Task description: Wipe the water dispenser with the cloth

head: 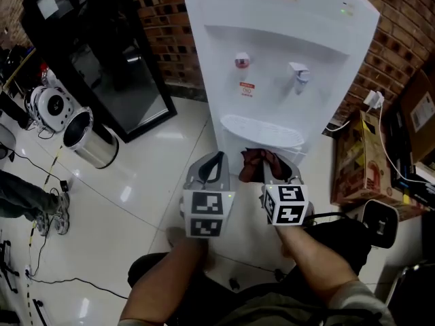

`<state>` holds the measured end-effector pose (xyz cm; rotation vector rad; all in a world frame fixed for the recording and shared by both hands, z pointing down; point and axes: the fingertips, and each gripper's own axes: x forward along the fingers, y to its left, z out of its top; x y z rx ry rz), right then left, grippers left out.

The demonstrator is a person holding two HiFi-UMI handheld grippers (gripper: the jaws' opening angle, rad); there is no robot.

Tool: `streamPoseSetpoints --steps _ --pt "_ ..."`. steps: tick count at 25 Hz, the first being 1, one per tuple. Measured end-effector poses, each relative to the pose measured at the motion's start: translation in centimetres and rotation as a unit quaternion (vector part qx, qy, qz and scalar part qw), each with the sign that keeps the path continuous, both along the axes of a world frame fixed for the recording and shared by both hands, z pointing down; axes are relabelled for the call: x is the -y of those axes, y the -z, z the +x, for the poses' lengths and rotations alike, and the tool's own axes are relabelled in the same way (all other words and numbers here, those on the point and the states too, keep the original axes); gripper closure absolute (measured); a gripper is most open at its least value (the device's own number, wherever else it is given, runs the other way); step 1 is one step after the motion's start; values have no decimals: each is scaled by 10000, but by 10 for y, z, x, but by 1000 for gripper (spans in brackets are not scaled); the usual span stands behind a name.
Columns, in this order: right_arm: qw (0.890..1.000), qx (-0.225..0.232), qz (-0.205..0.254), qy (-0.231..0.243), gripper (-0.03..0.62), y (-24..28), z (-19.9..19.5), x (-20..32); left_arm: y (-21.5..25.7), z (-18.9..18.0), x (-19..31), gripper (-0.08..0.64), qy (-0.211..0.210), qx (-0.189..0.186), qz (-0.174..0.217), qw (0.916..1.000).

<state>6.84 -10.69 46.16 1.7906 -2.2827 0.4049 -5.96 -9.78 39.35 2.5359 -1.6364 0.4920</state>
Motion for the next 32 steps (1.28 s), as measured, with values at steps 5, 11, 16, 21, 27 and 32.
streamPoseSetpoints --steps 5,11,16,21,27,32 --pt "9990 211 13 382 512 -12 -81 25 -4 -56 3 560 573 -93 -81 9983" --pt "9988 150 -301 351 512 -48 -124 55 -15 -103 23 560 980 44 -109 9951" --pt "9986 168 -442 220 512 -63 -127 74 -29 -119 42 560 1054 47 -276 9940" --pt "9980 263 -562 102 512 -69 -123 84 -22 -102 56 560 847 -106 -208 9961" --pt "9979 274 -569 131 514 -67 -116 80 -21 -73 62 560 479 -16 -182 9987" --pt "9985 165 -516 49 514 -61 -90 70 -21 -57 61 560 315 45 -166 9994"
